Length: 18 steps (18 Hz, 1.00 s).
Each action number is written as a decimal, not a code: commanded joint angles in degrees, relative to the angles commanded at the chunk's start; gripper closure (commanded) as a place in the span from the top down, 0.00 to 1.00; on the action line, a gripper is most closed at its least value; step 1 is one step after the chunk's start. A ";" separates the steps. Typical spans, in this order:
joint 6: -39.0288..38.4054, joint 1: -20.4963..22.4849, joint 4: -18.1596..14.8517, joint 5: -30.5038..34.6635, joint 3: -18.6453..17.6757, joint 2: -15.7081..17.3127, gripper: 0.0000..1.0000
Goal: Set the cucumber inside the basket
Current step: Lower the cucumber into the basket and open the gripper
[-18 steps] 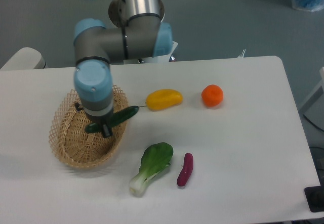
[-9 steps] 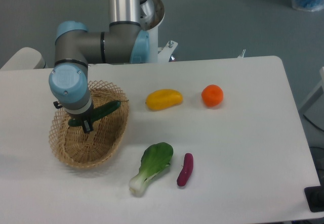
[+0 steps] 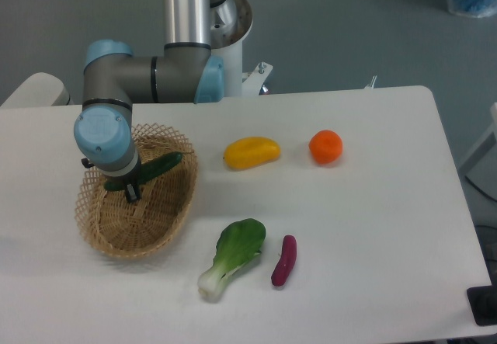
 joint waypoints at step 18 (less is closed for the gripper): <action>0.70 9.49 3.78 0.88 4.30 0.62 1.00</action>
